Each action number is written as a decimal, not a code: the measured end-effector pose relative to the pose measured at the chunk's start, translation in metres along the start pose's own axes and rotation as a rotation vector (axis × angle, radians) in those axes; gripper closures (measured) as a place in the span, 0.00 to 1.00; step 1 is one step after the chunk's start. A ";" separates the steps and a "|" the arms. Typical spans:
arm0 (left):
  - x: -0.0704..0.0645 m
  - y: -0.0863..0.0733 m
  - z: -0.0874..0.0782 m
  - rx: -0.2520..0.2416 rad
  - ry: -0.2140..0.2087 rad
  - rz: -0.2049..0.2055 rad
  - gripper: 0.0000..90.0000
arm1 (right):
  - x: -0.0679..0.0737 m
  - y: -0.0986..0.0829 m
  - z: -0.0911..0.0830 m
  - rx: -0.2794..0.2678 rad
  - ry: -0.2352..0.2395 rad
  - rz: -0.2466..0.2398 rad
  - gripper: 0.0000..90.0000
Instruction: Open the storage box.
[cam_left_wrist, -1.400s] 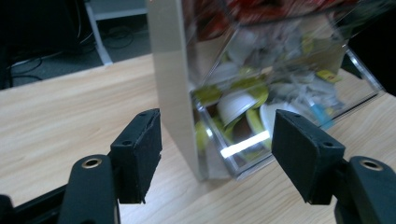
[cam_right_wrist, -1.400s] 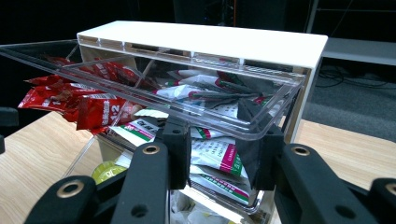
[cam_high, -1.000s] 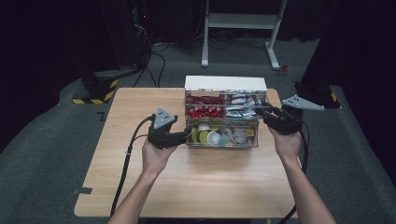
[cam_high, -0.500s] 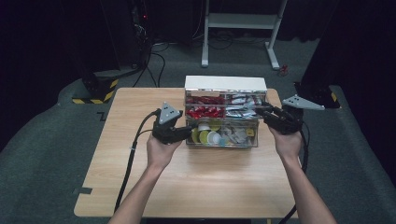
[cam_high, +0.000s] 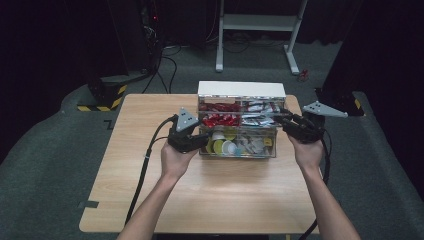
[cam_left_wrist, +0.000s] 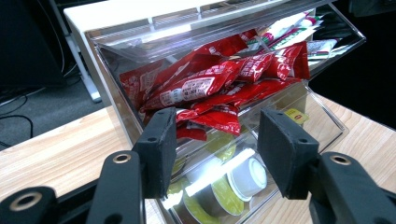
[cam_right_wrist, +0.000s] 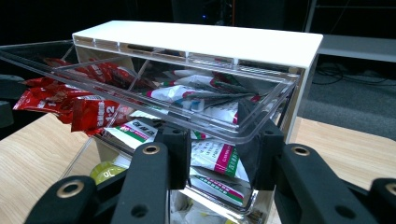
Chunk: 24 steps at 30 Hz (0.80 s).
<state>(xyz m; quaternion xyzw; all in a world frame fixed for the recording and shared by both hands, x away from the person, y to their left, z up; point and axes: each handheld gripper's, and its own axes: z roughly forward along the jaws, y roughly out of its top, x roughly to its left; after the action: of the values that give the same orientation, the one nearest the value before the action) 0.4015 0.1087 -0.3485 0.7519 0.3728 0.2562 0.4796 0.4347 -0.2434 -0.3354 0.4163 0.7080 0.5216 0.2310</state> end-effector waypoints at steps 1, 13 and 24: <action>0.000 0.000 0.001 0.001 0.000 -0.002 0.53 | 0.000 0.000 0.000 0.001 0.000 0.001 0.74; -0.001 0.003 0.002 0.003 0.001 0.003 0.53 | 0.000 0.004 0.001 0.000 0.002 -0.001 0.74; -0.004 0.006 0.004 0.004 0.003 0.002 0.48 | 0.002 0.005 0.003 0.002 0.002 -0.002 0.74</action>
<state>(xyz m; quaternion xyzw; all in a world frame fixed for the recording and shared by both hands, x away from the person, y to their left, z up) 0.4035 0.1015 -0.3448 0.7528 0.3736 0.2570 0.4771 0.4381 -0.2398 -0.3315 0.4153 0.7091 0.5212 0.2304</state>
